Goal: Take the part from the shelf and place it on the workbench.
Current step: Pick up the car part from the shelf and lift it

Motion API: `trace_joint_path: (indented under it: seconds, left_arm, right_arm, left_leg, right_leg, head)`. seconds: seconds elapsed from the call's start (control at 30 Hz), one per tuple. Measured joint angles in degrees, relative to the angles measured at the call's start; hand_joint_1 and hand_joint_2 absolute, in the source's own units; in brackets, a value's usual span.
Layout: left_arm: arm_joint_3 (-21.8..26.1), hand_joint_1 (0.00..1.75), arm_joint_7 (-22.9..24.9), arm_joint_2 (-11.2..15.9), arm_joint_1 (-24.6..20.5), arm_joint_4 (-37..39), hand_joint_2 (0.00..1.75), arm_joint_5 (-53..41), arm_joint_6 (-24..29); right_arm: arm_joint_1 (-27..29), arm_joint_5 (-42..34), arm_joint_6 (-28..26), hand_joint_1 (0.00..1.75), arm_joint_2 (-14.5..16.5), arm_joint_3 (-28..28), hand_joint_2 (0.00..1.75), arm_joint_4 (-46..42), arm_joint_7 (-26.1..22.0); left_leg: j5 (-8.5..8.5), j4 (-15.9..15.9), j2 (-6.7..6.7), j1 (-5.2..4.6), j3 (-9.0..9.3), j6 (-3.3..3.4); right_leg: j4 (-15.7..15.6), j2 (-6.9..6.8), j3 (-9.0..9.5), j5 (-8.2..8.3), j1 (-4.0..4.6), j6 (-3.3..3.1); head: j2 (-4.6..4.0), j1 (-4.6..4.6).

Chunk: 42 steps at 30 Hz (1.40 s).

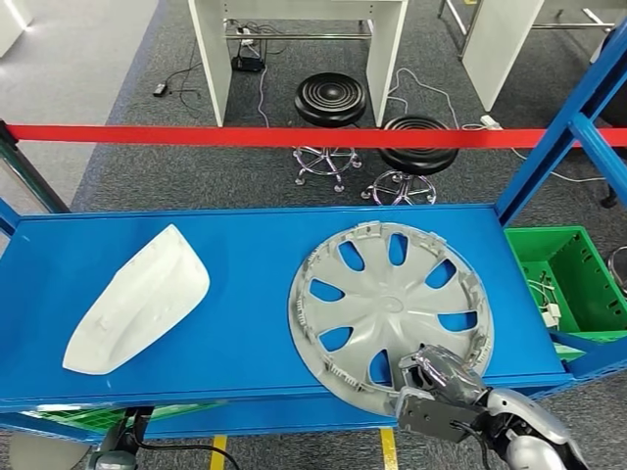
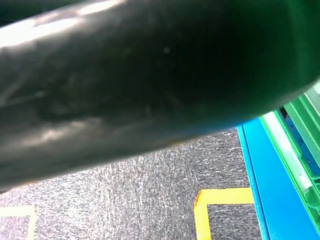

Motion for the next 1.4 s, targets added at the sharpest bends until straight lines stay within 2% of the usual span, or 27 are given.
trace_joint_path:
  seconds: [0.07, 0.13, 0.23, 0.3, 0.33, 0.4, 0.43, 0.47, 0.5, 0.53, 0.6, 0.67, 0.73, 0.8, 0.83, 0.9, 0.93, 0.97, 1.0, 1.03, 1.1, 1.13, 1.17, 1.23, 1.3, 1.33, 1.4]
  left_arm:
    - [0.0, 0.0, 0.0, 0.0, 0.0, 0.0, 0.0, 0.0, 0.0]
    - [0.0, 0.0, 0.0, 0.0, 0.0, 0.0, 0.0, 0.0, 0.0]
    - [0.0, 0.0, 0.0, 0.0, 0.0, 0.0, 0.0, 0.0, 0.0]
    - [0.0, 0.0, 0.0, -0.1, 0.0, 0.0, 0.0, 0.0, 0.0]
    - [0.0, 0.0, 0.0, -0.1, -0.1, 0.0, 0.0, 0.0, 0.0]
    - [0.0, 0.0, 0.0, -0.1, 0.0, 0.0, 0.0, 0.0, 0.0]
    - [0.0, 0.0, 0.0, -0.1, 0.0, 0.0, 0.0, 0.0, 0.0]
    - [0.0, 0.0, 0.0, -0.1, 0.1, 0.0, 0.0, 0.0, 0.0]
    - [0.0, 0.0, 0.0, 0.0, 0.1, 0.0, 0.0, 0.0, 0.0]
    - [0.0, 0.0, 0.0, 0.0, 0.1, 0.0, 0.0, 0.0, 0.0]
    - [0.0, 0.0, 0.0, 0.0, 0.1, 0.0, 0.0, 0.0, 0.0]
    - [0.0, 0.0, 0.0, -0.1, 0.0, 0.0, 0.0, 0.2, 0.0]
    - [0.0, 0.0, 0.0, -0.1, 0.1, 0.0, 0.0, 0.4, 0.0]
    - [0.0, 0.0, 0.0, -0.2, 0.3, 0.0, 0.0, 0.5, 0.1]
    - [0.1, 0.0, 0.0, -0.1, 0.3, 0.0, 0.0, 0.5, 0.1]
    - [0.1, 0.0, -0.1, -0.1, 0.3, 0.0, 0.0, 0.5, 0.2]
    - [0.1, 0.0, -0.1, 0.0, 0.4, 0.0, 0.0, 0.5, 0.2]
    - [0.1, 0.0, -0.1, 0.0, 0.5, 0.0, 0.0, 0.5, 0.2]
    - [0.1, 0.0, -0.1, 0.0, 0.5, 0.0, 0.0, 0.5, 0.2]
    - [0.1, 0.0, -0.1, 0.0, 0.6, 0.0, 0.0, 0.5, 0.3]
    - [0.1, 0.0, -0.1, 0.0, 0.6, 0.0, 0.0, 0.4, 0.3]
    - [0.1, 0.0, 0.0, 0.1, 0.6, 0.0, 0.0, 0.3, 0.4]
    - [0.1, 0.0, 0.0, 0.1, 0.7, 0.0, 0.0, 0.2, 0.5]
    - [0.1, 0.0, 0.2, 0.3, 0.8, 0.0, 0.0, 0.0, 0.6]
    - [0.1, 0.0, 0.3, 0.4, 1.0, 0.0, 0.0, -0.1, 0.7]
    - [0.1, 0.0, 0.4, 0.5, 1.0, 0.0, 0.0, -0.1, 0.8]
    - [0.1, 0.0, 0.5, 0.7, 1.1, 0.0, 0.0, -0.1, 0.8]
  right_arm:
    - [-0.1, 0.0, 0.0, 1.75, 0.0, 0.1, 1.75, 0.0, 0.0]
    - [-0.3, 0.0, 0.0, 1.75, 0.0, 0.2, 1.75, 0.0, -0.1]
    - [-0.5, 0.0, 0.0, 1.75, 0.0, 0.4, 1.75, -0.1, -0.2]
    - [-0.6, 0.0, 0.0, 1.75, 0.0, 0.4, 1.75, -0.1, -0.2]
    - [-0.8, 0.0, 0.0, 1.75, 0.0, 0.4, 1.75, -0.1, -0.2]
    - [-0.9, 0.0, 0.0, 1.75, 0.0, 0.5, 1.75, -0.1, -0.2]
    - [-0.9, 0.0, 0.0, 1.75, 0.0, 0.5, 1.75, -0.1, -0.2]
    - [-0.9, 0.0, 0.0, 1.75, 0.0, 0.5, 1.75, -0.1, -0.2]
    - [-0.9, 0.0, 0.0, 1.75, 0.0, 0.5, 1.75, -0.1, -0.1]
    - [-1.0, 0.0, -0.1, 1.75, 0.0, 0.5, 1.75, -0.1, -0.1]
    - [-0.9, 0.1, -0.8, 1.75, 0.0, 0.5, 1.75, -0.1, -0.1]
    - [-0.7, 0.6, -2.5, 1.75, 0.0, 0.5, 1.75, -0.3, -0.2]
    - [-0.3, 1.5, -4.6, 1.75, 0.1, 0.5, 1.75, -1.0, -0.5]
    - [0.2, 2.7, -6.6, 1.75, 0.4, 0.5, 1.75, -2.2, -1.0]
    - [0.4, 3.3, -7.6, 1.75, 0.5, 0.4, 1.75, -3.0, -1.3]
    - [0.8, 4.4, -9.1, 1.75, 1.0, 0.3, 1.75, -4.6, -1.8]
    - [1.1, 4.9, -9.6, 1.75, 1.3, 0.2, 1.75, -5.4, -2.0]
    - [1.4, 5.3, -10.0, 1.75, 1.5, 0.2, 1.75, -6.1, -2.1]
    - [1.6, 5.7, -10.3, 1.75, 1.7, 0.2, 1.75, -6.8, -2.2]
    - [1.7, 6.1, -10.6, 1.75, 2.0, 0.1, 1.75, -7.5, -2.3]
    - [1.8, 6.9, -11.2, 1.75, 2.3, -0.1, 1.75, -8.7, -2.5]
    - [1.8, 7.1, -11.6, 1.75, 2.4, -0.3, 1.75, -9.3, -2.6]
    - [1.9, 7.4, -11.9, 1.75, 2.6, -0.4, 1.75, -9.7, -2.7]
    - [2.3, 7.6, -12.6, 1.75, 2.9, -0.5, 1.75, -10.6, -3.0]
    - [2.7, 8.0, -13.2, 1.75, 3.2, -0.7, 1.75, -11.5, -3.3]
    - [2.8, 8.1, -13.5, 1.75, 3.4, -0.8, 1.75, -11.9, -3.5]
    - [3.0, 8.3, -13.8, 1.67, 3.7, -0.8, 1.75, -12.4, -3.6]
  left_leg:
    - [-0.18, 0.0, -0.08, 0.0, 0.3, -0.23]
    - [-0.27, 0.1, -0.19, -0.19, 0.29, -0.74]
    - [-0.15, 0.1, -0.22, -0.21, 0.16, -1.6]
    - [-1.56, 1.8, -0.12, -0.12, -0.54, -2.15]
    - [-3.16, 4.3, -0.07, -0.09, -1.66, -2.39]
    - [-6.85, 12.0, -0.02, -0.07, -5.1, -2.71]
    - [-7.84, 15.1, -0.02, -0.05, -6.51, -2.79]
    - [-7.74, 16.4, -0.01, -0.03, -7.11, -2.84]
    - [-6.52, 15.4, 0.0, 0.01, -6.62, -2.88]
    - [-4.59, 12.5, 0.03, 0.09, -5.25, -2.93]
    - [-1.31, 4.9, 0.01, 0.35, -1.58, -3.07]
    - [-0.56, 0.9, -0.14, 0.4, 0.07, -2.64]
    - [-0.63, 0.6, -0.22, 0.27, -0.05, -1.73]
    - [-0.47, 0.5, -0.17, 0.35, -0.05, -0.94]
    - [-0.4, 0.5, -0.14, 0.42, -0.04, -0.61]
    - [-0.42, 0.5, -0.1, 0.3, -0.05, -0.2]
    - [-0.44, 0.5, -0.1, 0.19, -0.05, -0.12]
    - [-0.46, 0.5, -0.1, 0.08, -0.02, -0.07]
    - [-0.49, 0.5, -0.12, 0.0, 0.05, -0.05]
    - [-0.55, 0.5, -0.15, -0.04, 0.17, -0.07]
    - [-0.73, 0.5, -0.21, -0.16, 0.39, -0.3]
    - [-0.77, 0.6, -0.23, -0.24, 0.37, -0.54]
    - [-0.74, 0.6, -0.24, -0.3, 0.3, -0.81]
    - [-0.59, 0.5, -0.26, -0.26, 0.19, -1.43]
    - [-1.36, 1.2, -0.18, -0.15, -0.11, -2.06]
    - [-2.59, 3.0, -0.13, -0.14, -0.9, -2.35]
    - [-6.22, 9.9, -0.05, -0.12, -4.06, -2.77]
  right_leg:
    - [-7.9, 0.0, 3.92, 3.9, -0.06, -0.14]
    - [-13.6, 0.11, 6.88, 5.45, -0.03, -0.41]
    - [-14.5, 0.23, 7.35, 5.42, 0.09, -1.26]
    - [-14.7, 0.15, 7.45, 5.61, -0.06, -2.06]
    - [-14.8, 0.08, 7.48, 5.69, -0.17, -2.39]
    - [-14.8, -0.01, 7.41, 5.71, -0.16, -2.67]
    - [-14.8, -0.03, 7.4, 5.72, -0.17, -2.69]
    - [-14.8, -0.03, 7.4, 5.72, -0.2, -2.67]
    - [-14.8, -0.02, 7.43, 5.73, -0.26, -2.63]
    - [-14.8, 0.01, 7.47, 5.74, -0.35, -2.55]
    - [-14.6, 0.15, 7.36, 5.69, -0.34, -2.05]
    - [-14.5, 0.31, 7.02, 5.79, -0.13, -1.28]
    - [-14.7, 0.34, 6.89, 6.03, -0.14, -0.65]
    - [-13.6, 0.18, 6.24, 5.08, -0.26, -0.19]
    - [-11.3, 0.09, 5.19, 3.72, -0.28, -0.01]
    - [-3.8, -0.03, 1.73, -0.03, -0.28, 0.21]
    - [-0.2, -0.03, 0.03, -1.36, -0.27, 0.22]
    - [1.8, -0.02, -0.9, -1.64, -0.26, 0.16]
    - [1.3, -0.02, -0.7, -0.74, -0.25, 0.02]
    - [-1.5, -0.02, 0.66, 1.12, -0.24, -0.17]
    - [-9.6, -0.02, 4.78, 4.48, -0.16, -0.51]
    - [-12.4, 0.03, 6.28, 5.21, -0.08, -0.64]
    - [-13.7, 0.11, 7.01, 5.28, 0.02, -0.75]
    - [-14.0, 0.27, 7.1, 5.19, 0.18, -1.17]
    - [-14.3, 0.25, 7.15, 5.41, 0.07, -1.88]
    - [-14.5, 0.2, 7.2, 5.53, -0.05, -2.24]
    - [-14.6, 0.09, 7.21, 5.59, -0.13, -2.69]
  head:
    - [0.0, 0.02]
    - [0.0, -0.02]
    - [0.0, -0.16]
    - [0.0, -0.3]
    - [0.0, -0.39]
    - [0.0, -0.52]
    - [0.0, -0.51]
    - [0.0, -0.51]
    - [0.0, -0.51]
    - [0.0, -0.5]
    - [0.0, -0.57]
    - [0.0, -0.63]
    - [0.0, -0.63]
    - [0.0, -0.49]
    - [0.0, -0.39]
    - [0.0, -0.17]
    - [0.0, -0.16]
    - [0.0, -0.15]
    - [0.0, -0.15]
    - [0.0, -0.15]
    - [0.0, -0.15]
    - [0.0, -0.17]
    - [0.0, -0.21]
    - [0.0, -0.27]
    - [0.0, -0.37]
    - [0.0, -0.45]
    - [0.0, -0.64]
